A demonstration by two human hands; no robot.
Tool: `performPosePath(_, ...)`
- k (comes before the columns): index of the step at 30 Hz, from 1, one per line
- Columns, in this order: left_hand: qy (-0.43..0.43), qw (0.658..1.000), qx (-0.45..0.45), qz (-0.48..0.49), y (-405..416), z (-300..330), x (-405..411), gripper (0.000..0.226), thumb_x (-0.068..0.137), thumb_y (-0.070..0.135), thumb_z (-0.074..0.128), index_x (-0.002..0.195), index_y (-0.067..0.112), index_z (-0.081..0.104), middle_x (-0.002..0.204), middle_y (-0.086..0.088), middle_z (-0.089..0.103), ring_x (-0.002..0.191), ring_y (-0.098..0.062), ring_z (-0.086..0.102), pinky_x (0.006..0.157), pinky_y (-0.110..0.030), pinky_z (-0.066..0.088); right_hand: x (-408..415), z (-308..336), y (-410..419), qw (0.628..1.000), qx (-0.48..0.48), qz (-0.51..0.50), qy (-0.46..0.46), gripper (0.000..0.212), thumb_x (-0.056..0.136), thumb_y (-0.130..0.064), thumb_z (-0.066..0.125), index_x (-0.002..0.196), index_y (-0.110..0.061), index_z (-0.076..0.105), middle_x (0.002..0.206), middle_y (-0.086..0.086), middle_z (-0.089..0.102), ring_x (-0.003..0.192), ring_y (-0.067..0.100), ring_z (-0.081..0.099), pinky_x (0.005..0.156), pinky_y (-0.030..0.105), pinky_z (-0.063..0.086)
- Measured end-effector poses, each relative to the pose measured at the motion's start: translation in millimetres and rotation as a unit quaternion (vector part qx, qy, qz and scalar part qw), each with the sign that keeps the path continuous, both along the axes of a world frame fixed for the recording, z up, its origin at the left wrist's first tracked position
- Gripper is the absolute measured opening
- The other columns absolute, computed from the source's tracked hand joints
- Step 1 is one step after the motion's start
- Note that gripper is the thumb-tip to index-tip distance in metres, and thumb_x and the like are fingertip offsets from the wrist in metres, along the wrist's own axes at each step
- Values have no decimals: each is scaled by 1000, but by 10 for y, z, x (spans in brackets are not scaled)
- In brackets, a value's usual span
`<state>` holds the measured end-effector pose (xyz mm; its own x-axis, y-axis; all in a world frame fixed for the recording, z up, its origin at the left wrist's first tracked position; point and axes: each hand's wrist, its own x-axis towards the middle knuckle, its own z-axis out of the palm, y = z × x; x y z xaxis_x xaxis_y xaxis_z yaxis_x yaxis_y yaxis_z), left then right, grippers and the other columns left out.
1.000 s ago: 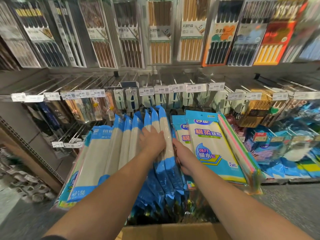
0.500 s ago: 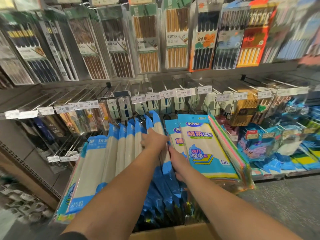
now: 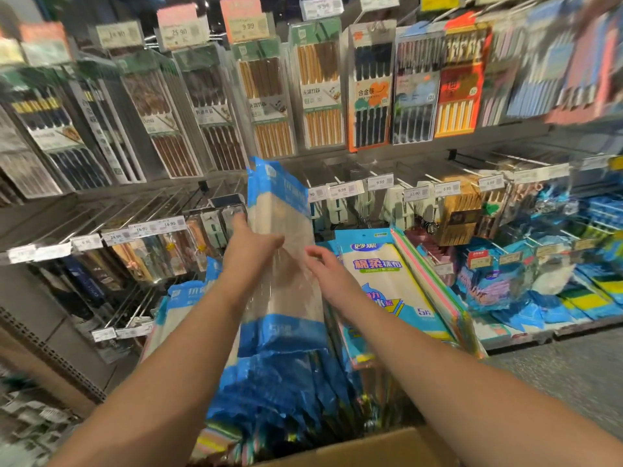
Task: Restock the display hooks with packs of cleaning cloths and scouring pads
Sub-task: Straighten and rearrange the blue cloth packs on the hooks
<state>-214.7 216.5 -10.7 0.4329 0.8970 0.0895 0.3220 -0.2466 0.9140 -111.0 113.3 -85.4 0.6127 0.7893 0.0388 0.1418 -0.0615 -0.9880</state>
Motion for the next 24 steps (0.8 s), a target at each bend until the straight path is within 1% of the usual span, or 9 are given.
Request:
performPosePath(2, -71, 997, 10, -21, -160, 315, -184, 58, 86, 8, 67, 131, 28, 37, 99, 5, 61, 78, -18, 67, 58, -28, 56, 196, 254, -1, 998, 40, -44, -13, 53, 96, -42, 60, 143, -24, 45, 144, -2, 43, 129, 12, 47, 101, 29, 40)
performPosePath(6, -214, 972, -59, -76, -495, 695, -290, 66, 82, -3, 62, 140, 18, 41, 96, -7, 67, 59, -17, 69, 54, -34, 58, 623, 743, -172, 990, 94, 0, 107, 97, 77, -60, 72, 155, -35, 18, 147, -5, 43, 126, 17, 52, 111, 46, 40)
performPosePath(8, -259, 955, -91, -110, -668, 744, -212, 74, 71, 1, 61, 141, 12, 42, 83, -6, 69, 55, -15, 62, 51, -27, 54, 806, 875, -363, 971, 133, 45, 191, 109, 79, -52, 75, 158, -28, 4, 151, -1, 45, 121, 18, 59, 106, 43, 46)
performPosePath(10, -279, 944, -105, -140, -884, 745, -55, 76, 65, 5, 56, 140, 9, 43, 72, -5, 63, 54, -14, 52, 48, -21, 46, 940, 937, -659, 955, 157, 64, 242, 125, 68, -51, 84, 159, -21, 5, 143, 6, 56, 117, 24, 65, 95, 44, 55)
performPosePath(14, -269, 926, -118, -238, -1542, 625, 425, 55, 63, 3, 50, 118, 5, 57, 67, -4, 53, 51, -13, 43, 44, -19, 38, 1270, 869, -1507, 946, 195, 9, 258, 111, 73, -39, 80, 158, -13, 13, 131, 14, 65, 100, 24, 72, 73, 39, 61)
performPosePath(16, -243, 925, -113, -269, -1937, 487, 752, 43, 62, 3, 48, 102, 10, 60, 62, -1, 55, 48, -11, 45, 43, -19, 39, 1496, 769, -2045, 946, 202, -31, 251, 115, 72, -39, 79, 158, -15, 8, 131, 12, 64, 97, 21, 73, 75, 39, 62)
performPosePath(18, -215, 923, -111, -299, -2387, 298, 1120, 47, 61, 5, 49, 106, 11, 61, 68, -4, 63, 53, -14, 53, 48, -23, 45, 1723, 648, -2649, 952, 194, -68, 229, 107, 74, -41, 79, 157, -15, 15, 125, 9, 67, 95, 19, 73, 78, 38, 61)
performPosePath(21, -176, 919, -119, -333, -3159, 23, 1698, 55, 62, 8, 50, 116, 9, 60, 82, -14, 68, 63, -20, 60, 52, -28, 50, 2115, 447, -3608, 956, 187, -115, 196, 55, 88, -28, 65, 135, -23, 37, 112, 3, 69, 83, 12, 72, 72, 34, 60)
performPosePath(24, -155, 913, -135, -351, -3901, -302, 2323, 62, 61, 14, 59, 122, 21, 59, 94, -17, 70, 73, -22, 65, 58, -33, 55, 2503, 266, -4552, 952, 189, -163, 177, 42, 91, -20, 62, 131, -22, 47, 105, 2, 72, 82, 12, 73, 68, 31, 61)
